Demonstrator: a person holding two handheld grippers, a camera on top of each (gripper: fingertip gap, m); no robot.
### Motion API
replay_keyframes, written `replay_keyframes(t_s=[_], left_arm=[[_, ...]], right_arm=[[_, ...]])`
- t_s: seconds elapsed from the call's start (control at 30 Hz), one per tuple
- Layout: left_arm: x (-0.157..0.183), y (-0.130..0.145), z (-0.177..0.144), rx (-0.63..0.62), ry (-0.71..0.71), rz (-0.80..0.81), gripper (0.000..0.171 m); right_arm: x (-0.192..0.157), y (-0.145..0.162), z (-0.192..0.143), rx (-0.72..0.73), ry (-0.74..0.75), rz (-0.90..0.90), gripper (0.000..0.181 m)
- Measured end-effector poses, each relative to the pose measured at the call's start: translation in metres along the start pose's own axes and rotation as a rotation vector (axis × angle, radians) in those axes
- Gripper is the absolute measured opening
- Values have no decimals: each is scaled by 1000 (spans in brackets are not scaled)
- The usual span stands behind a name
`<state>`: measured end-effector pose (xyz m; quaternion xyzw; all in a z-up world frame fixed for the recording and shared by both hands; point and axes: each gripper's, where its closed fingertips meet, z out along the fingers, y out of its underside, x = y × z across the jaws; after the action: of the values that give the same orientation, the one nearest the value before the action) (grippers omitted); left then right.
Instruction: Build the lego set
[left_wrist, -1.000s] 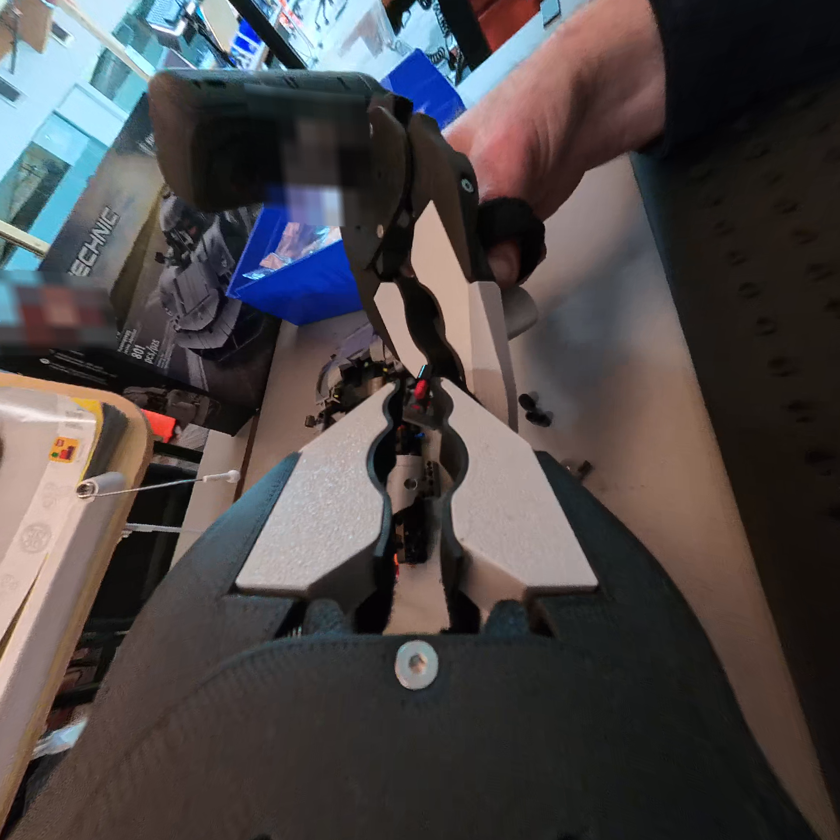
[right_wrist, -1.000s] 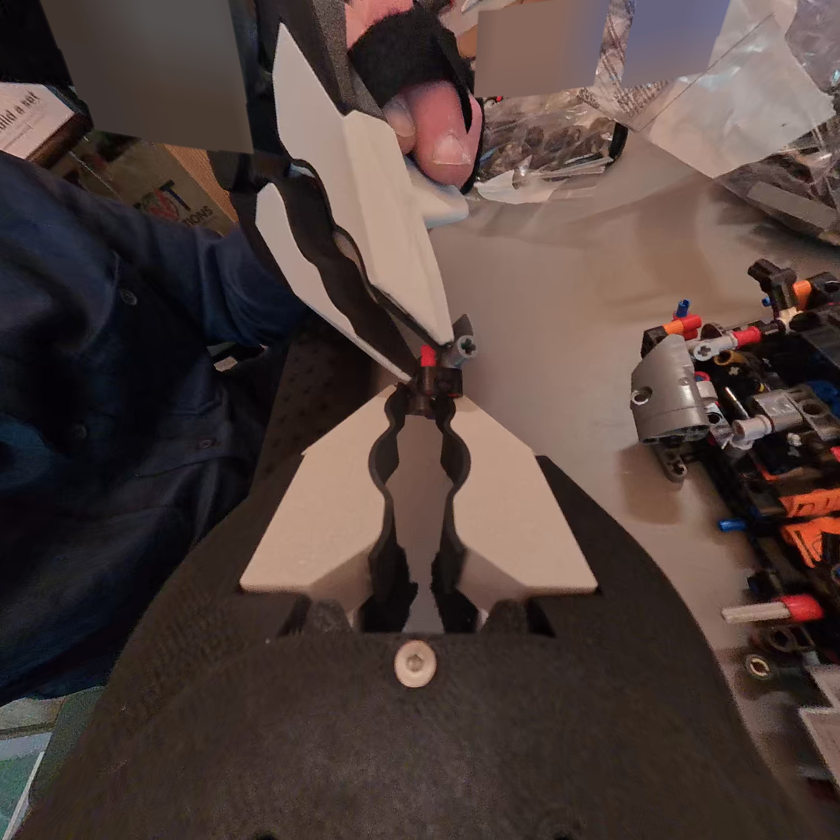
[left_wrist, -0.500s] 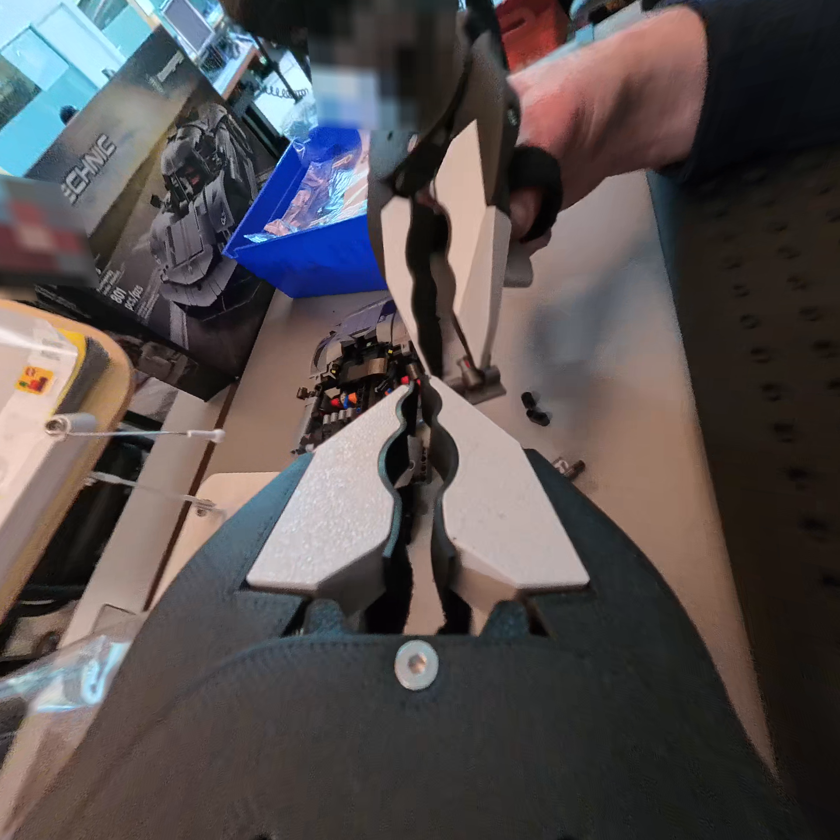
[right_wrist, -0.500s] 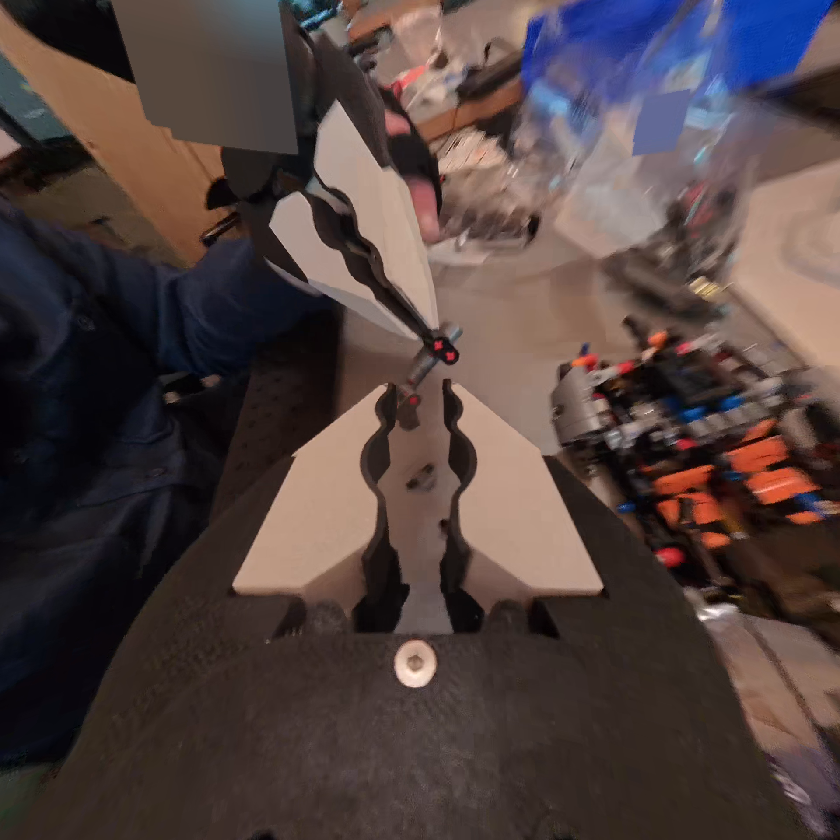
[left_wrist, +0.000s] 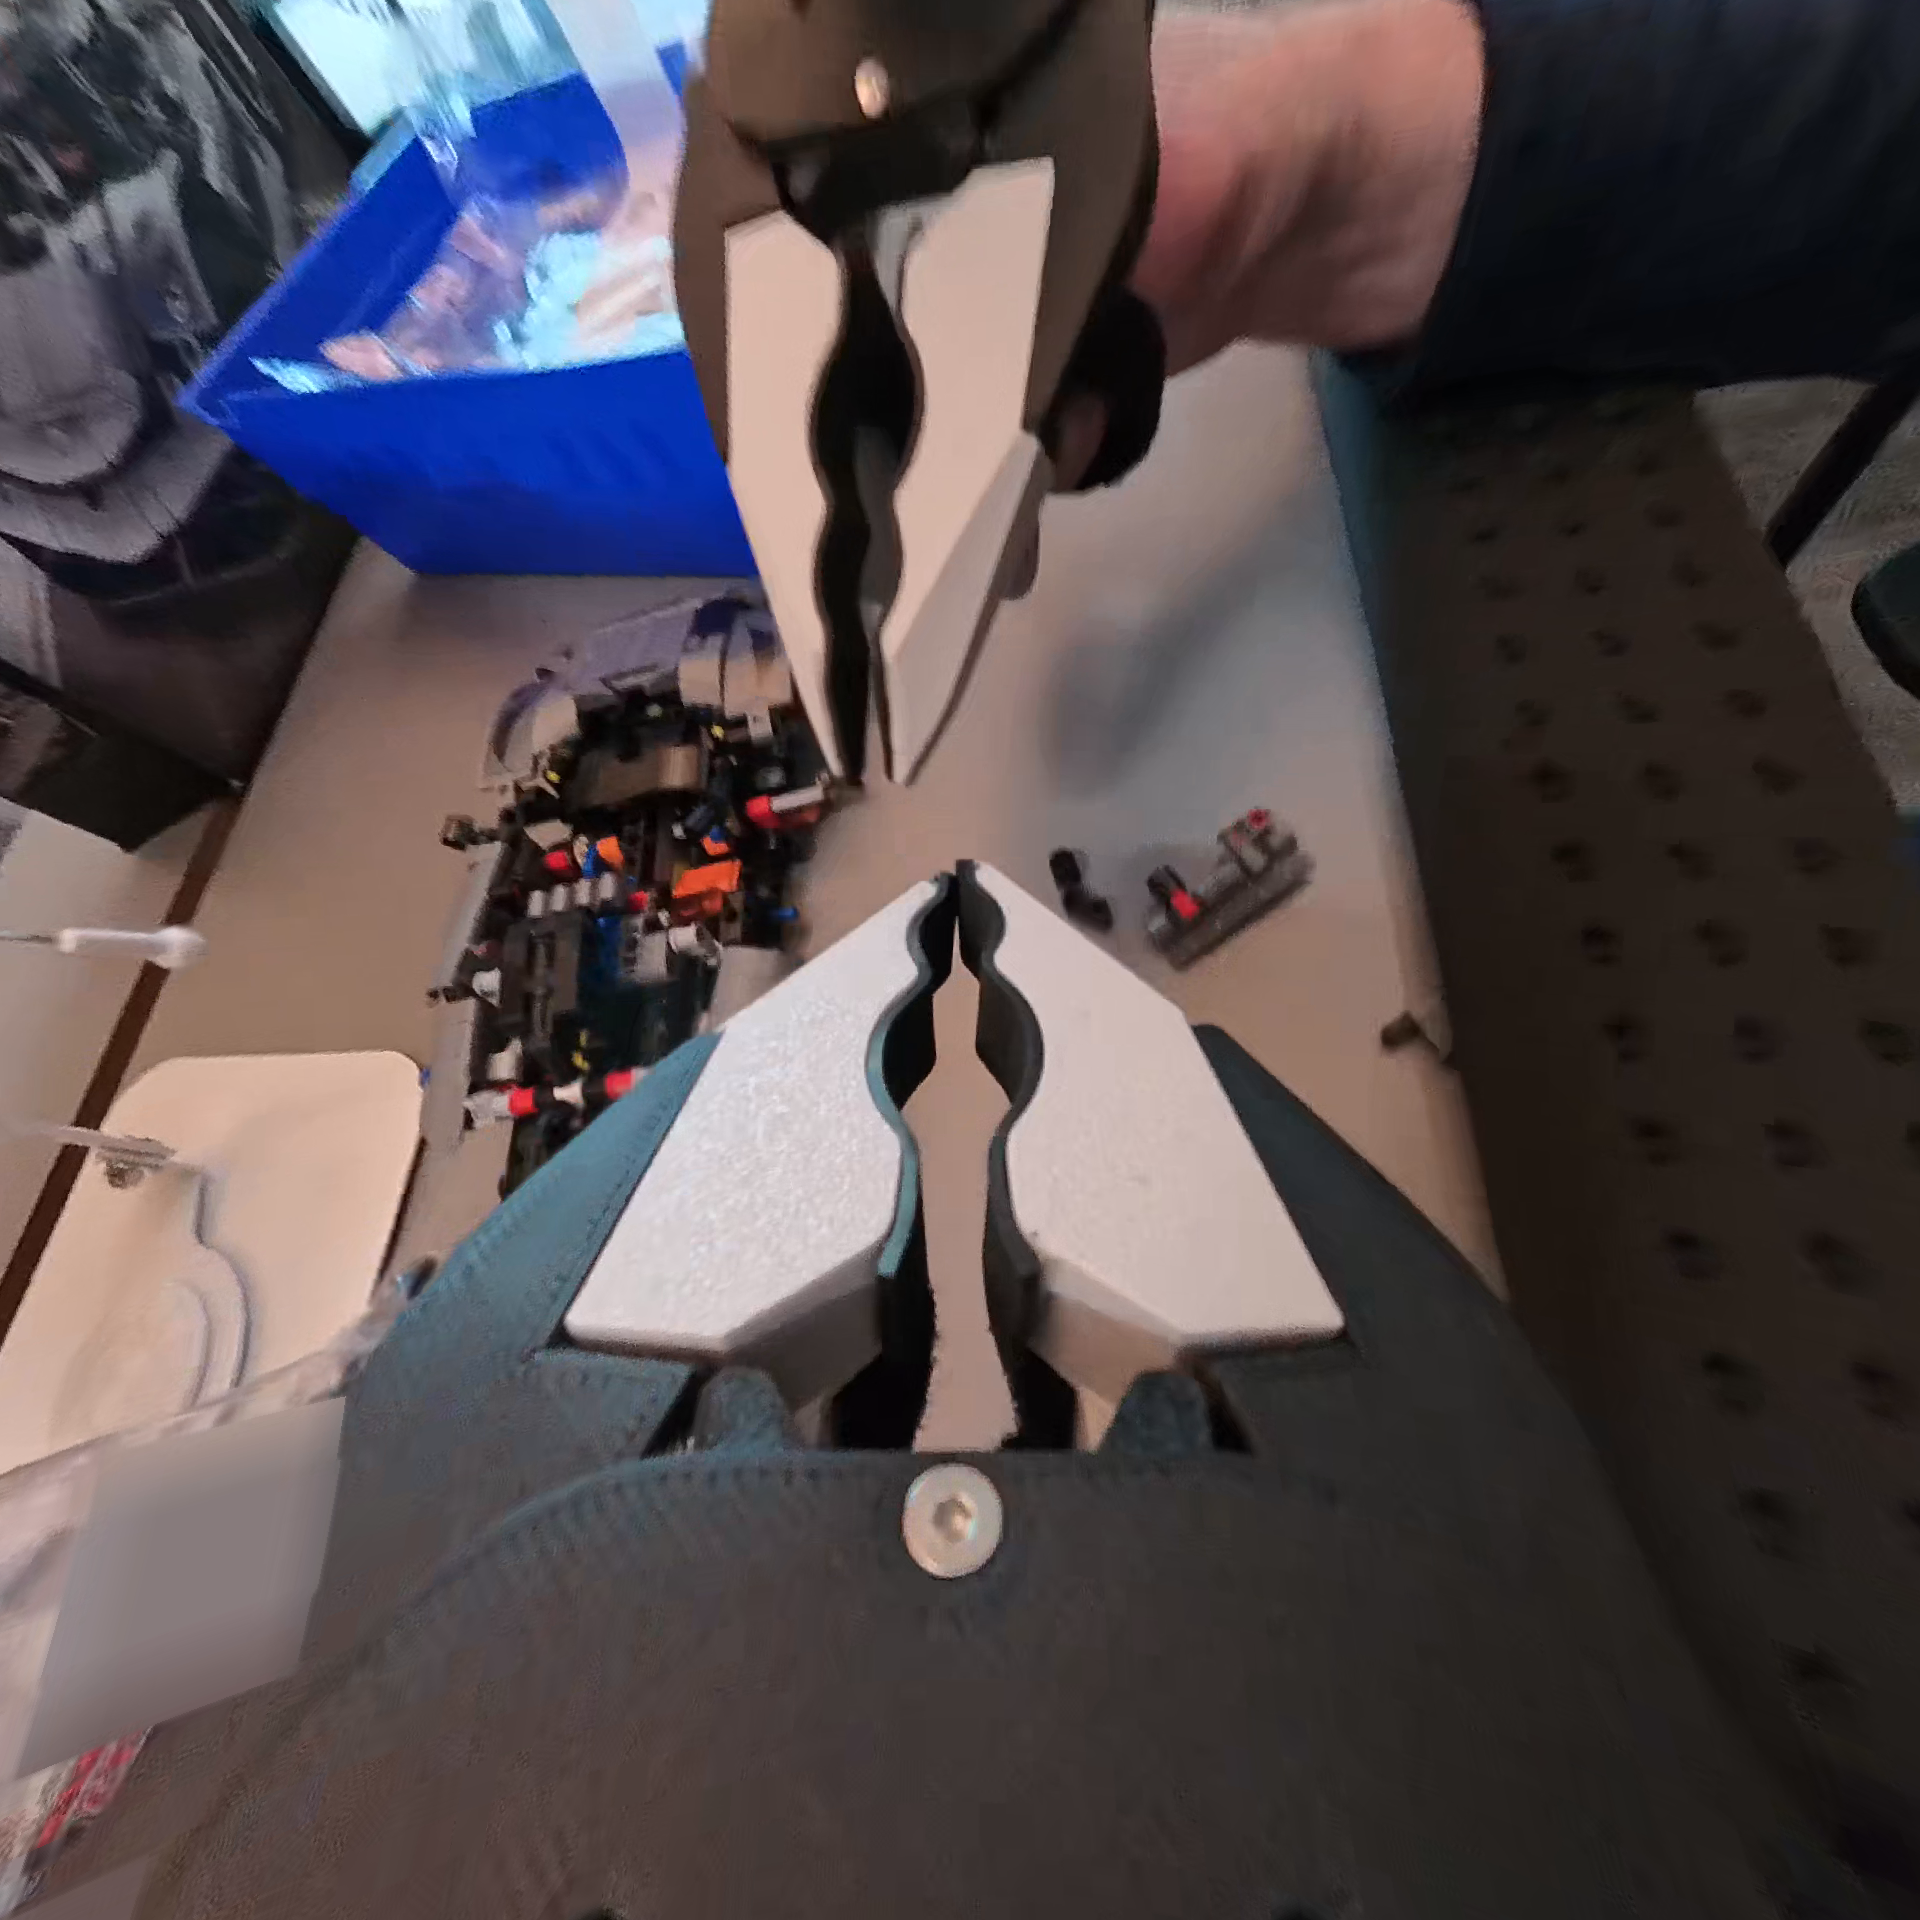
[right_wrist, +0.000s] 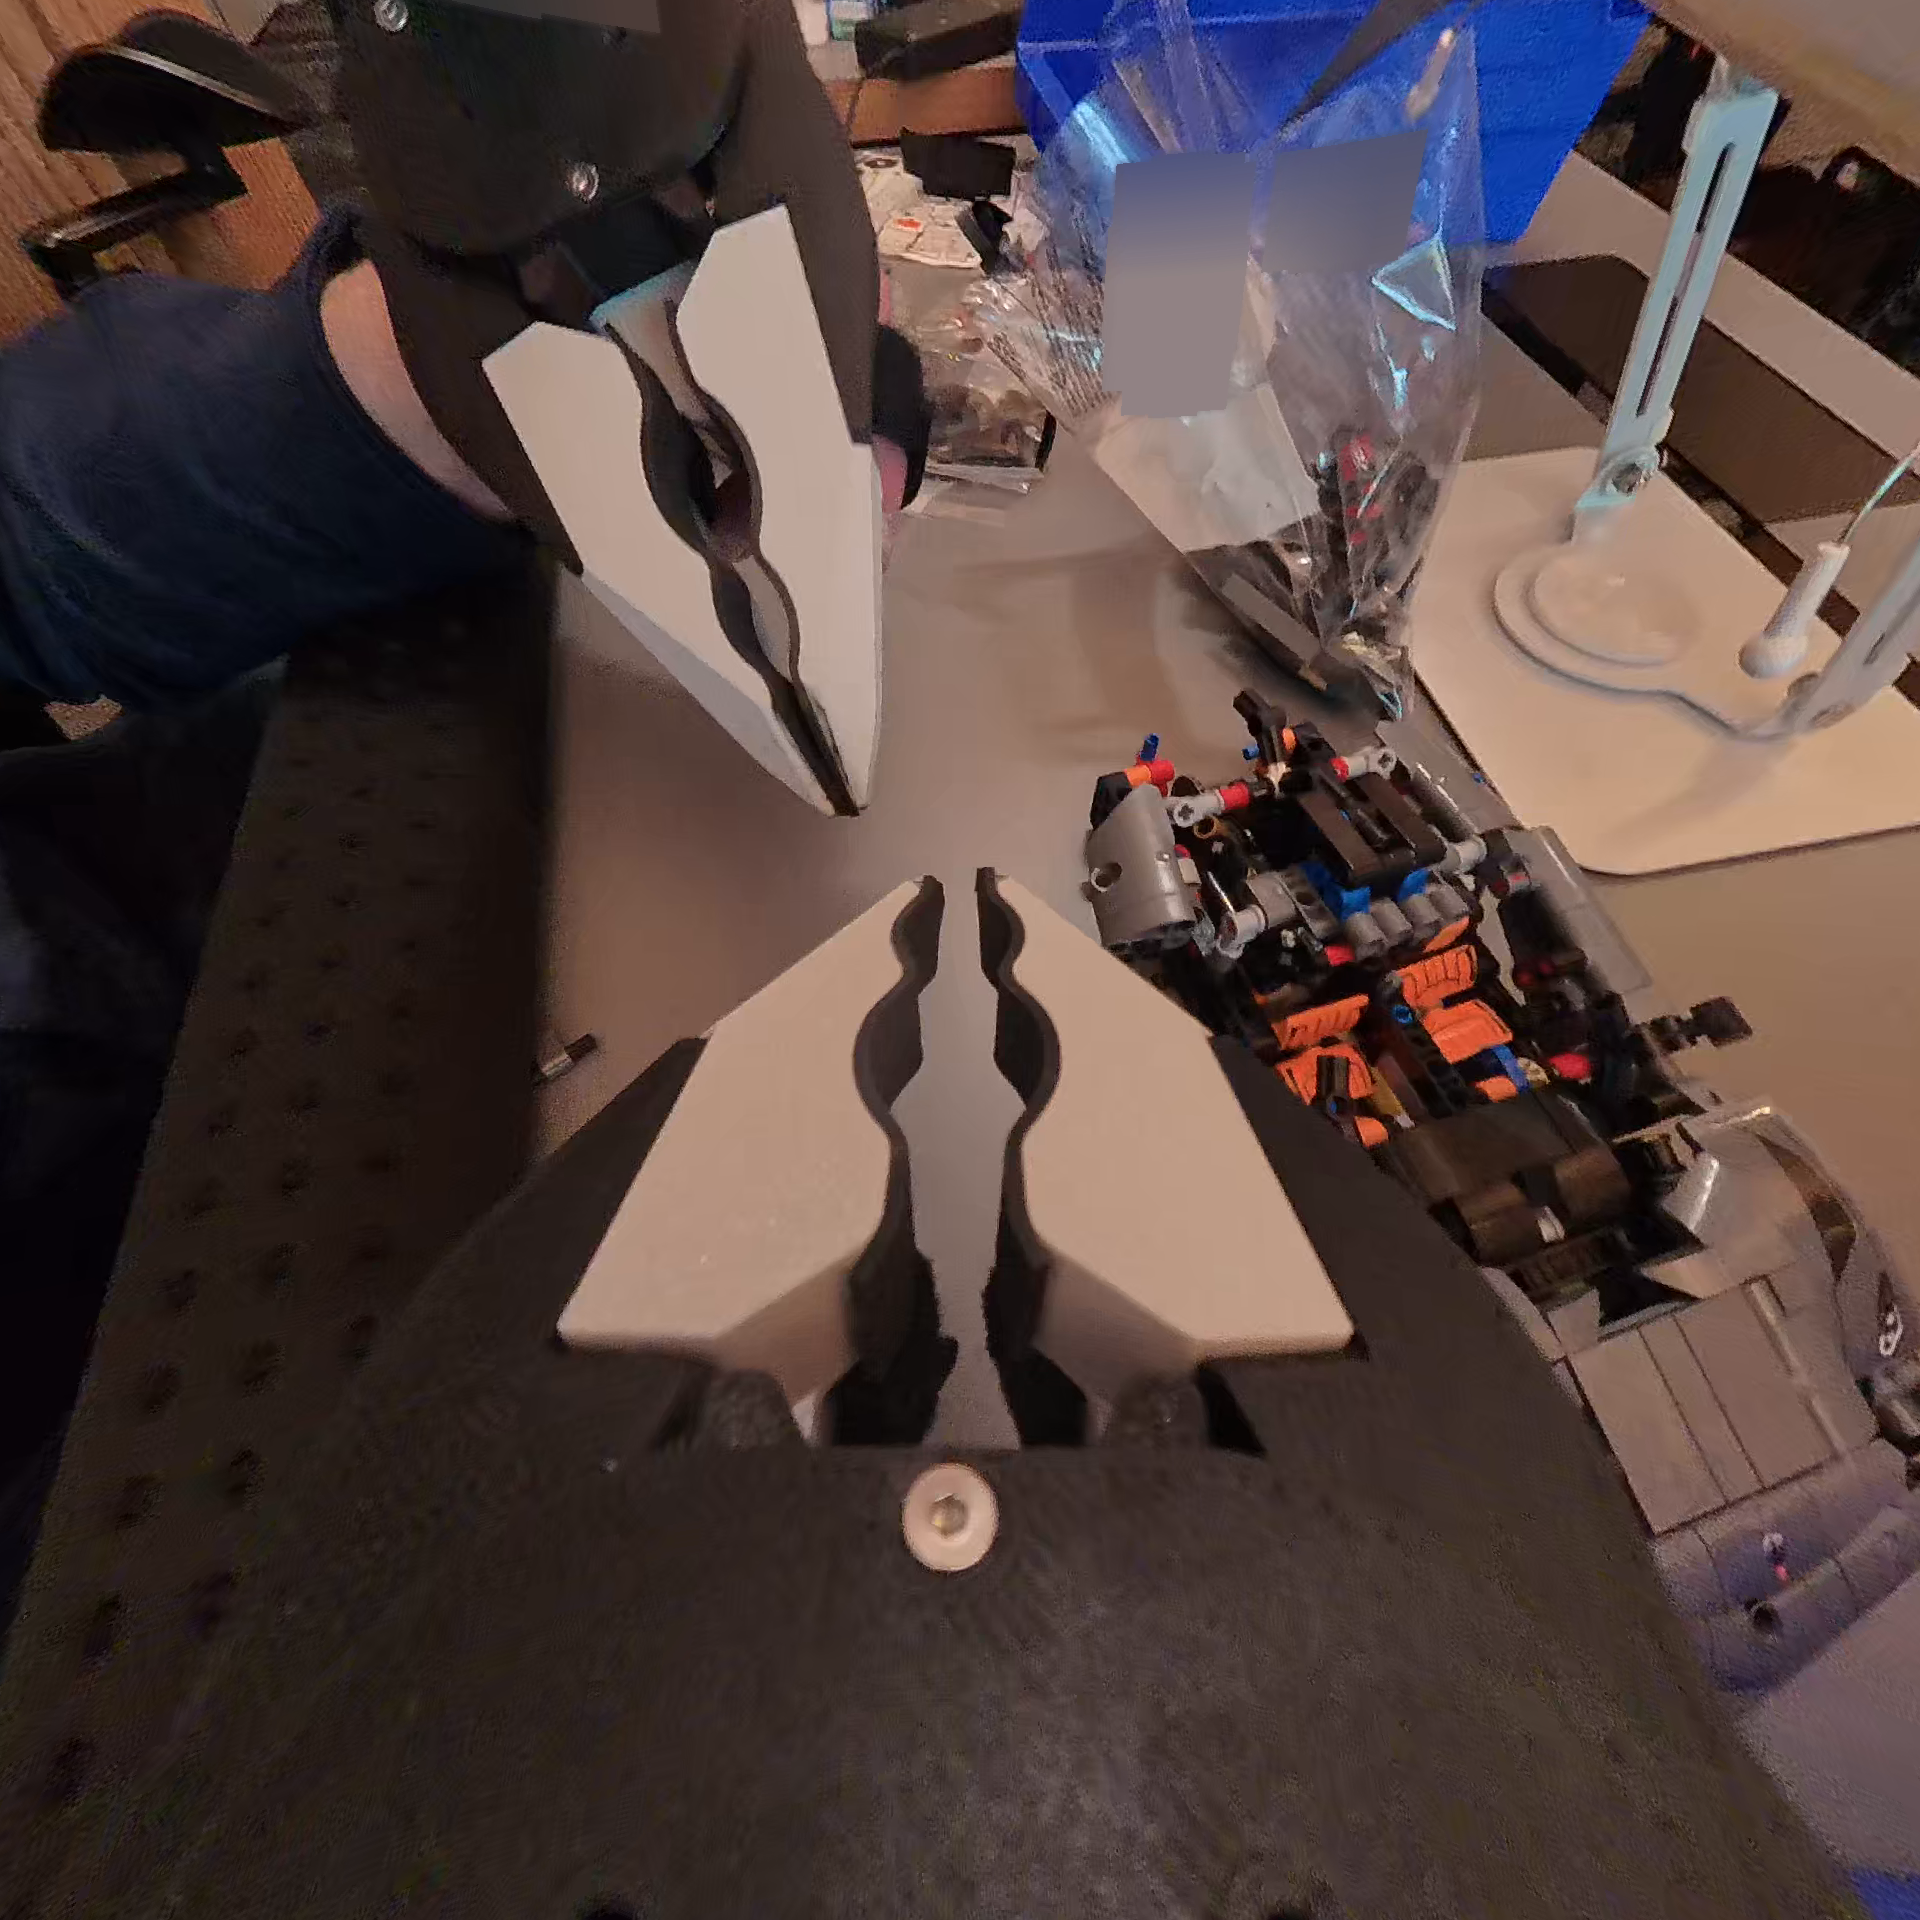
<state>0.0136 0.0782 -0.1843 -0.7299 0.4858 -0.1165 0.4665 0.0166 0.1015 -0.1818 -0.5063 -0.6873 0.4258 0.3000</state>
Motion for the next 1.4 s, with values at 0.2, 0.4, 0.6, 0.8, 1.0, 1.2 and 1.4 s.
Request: replay_keyframes(t_s=[0.2, 0.4, 0.6, 0.8, 1.0, 1.2, 1.4], left_arm=[[24, 8, 9, -28, 136, -3, 0], [57, 29, 38, -173, 239, 63, 0], [72, 37, 50, -227, 265, 53, 4], [68, 43, 52, -249, 246, 30, 5], [60, 41, 54, -230, 202, 6, 9], [55, 43, 56, -221, 195, -59, 3], [59, 48, 58, -256, 196, -14, 2]], right_arm=[[-21, 36, 4, -182, -144, 10, 10], [-38, 60, 5, -290, -217, -74, 13], [-54, 78, 13, -360, -295, -147, 16], [-53, 92, 22, -428, -296, -160, 6], [-48, 82, 20, -375, -279, -127, 5], [-45, 84, 22, -384, -258, -124, 5], [-51, 84, 25, -382, -263, -157, 7]])
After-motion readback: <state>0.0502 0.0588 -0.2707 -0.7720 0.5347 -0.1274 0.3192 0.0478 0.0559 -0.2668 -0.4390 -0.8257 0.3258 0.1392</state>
